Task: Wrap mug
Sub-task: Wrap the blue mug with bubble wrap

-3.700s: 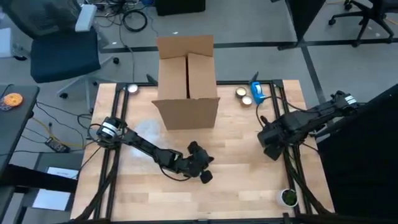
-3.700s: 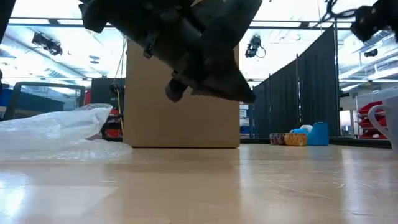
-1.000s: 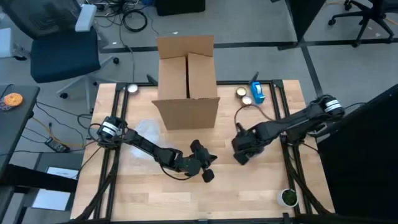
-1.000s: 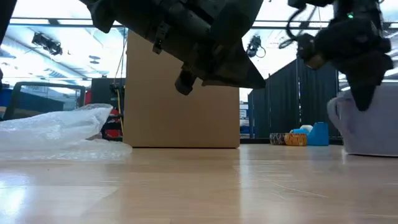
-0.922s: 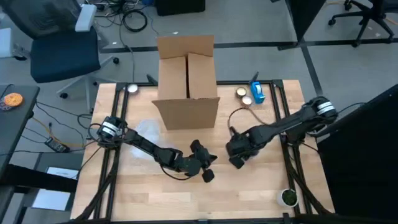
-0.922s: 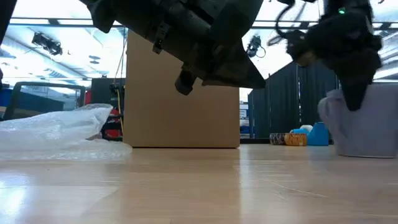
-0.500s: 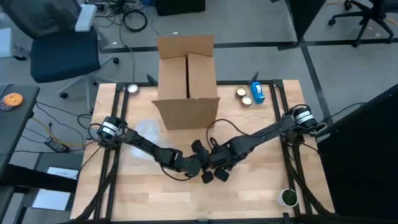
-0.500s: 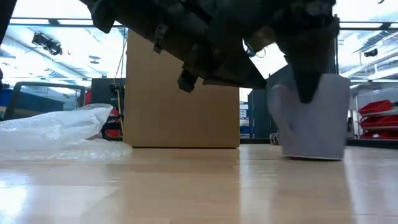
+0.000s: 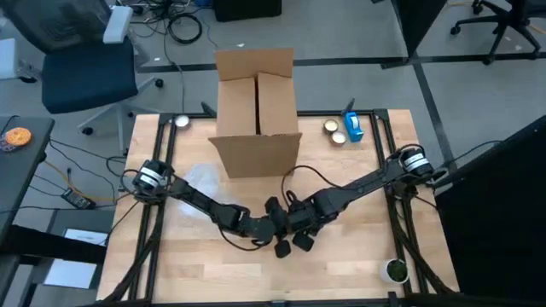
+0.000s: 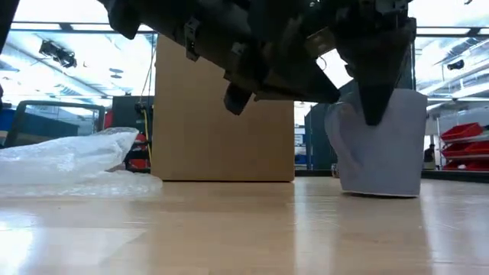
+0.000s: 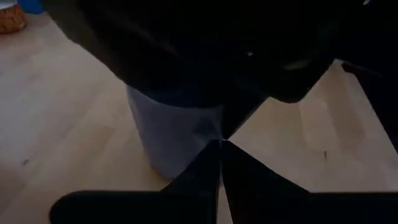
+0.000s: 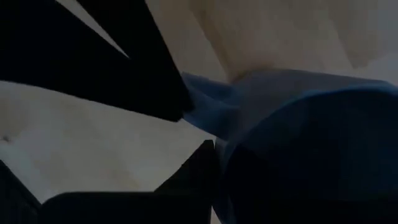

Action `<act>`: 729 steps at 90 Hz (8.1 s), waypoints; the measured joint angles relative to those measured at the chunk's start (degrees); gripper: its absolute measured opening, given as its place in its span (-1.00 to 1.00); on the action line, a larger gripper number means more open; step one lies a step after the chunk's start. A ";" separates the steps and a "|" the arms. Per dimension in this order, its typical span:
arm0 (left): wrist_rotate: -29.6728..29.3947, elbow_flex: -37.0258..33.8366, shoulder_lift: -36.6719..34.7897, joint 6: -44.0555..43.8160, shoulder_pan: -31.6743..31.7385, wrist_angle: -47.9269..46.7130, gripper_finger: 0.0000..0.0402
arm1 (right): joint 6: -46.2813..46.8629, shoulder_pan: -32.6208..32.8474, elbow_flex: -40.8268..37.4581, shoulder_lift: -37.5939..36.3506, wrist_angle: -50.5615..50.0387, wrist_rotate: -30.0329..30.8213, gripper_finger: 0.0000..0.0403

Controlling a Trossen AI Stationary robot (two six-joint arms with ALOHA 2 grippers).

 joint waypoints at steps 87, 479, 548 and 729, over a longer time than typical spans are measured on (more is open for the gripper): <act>2.97 0.00 -0.04 -4.24 0.00 2.94 -1.00 | -5.16 -0.04 0.00 -0.02 2.11 1.20 -0.88; -58.14 31.85 -44.19 -17.69 -32.36 -65.59 -1.00 | -17.01 25.35 -2.32 -10.56 17.07 29.94 -0.41; -42.91 31.76 -44.77 18.44 -52.82 -48.56 -1.00 | -15.63 25.20 -2.29 -10.56 17.08 29.90 -0.41; -0.99 -13.38 -27.07 -6.18 -0.99 3.70 -0.16 | -29.19 20.13 -2.01 -14.32 9.27 30.44 -0.48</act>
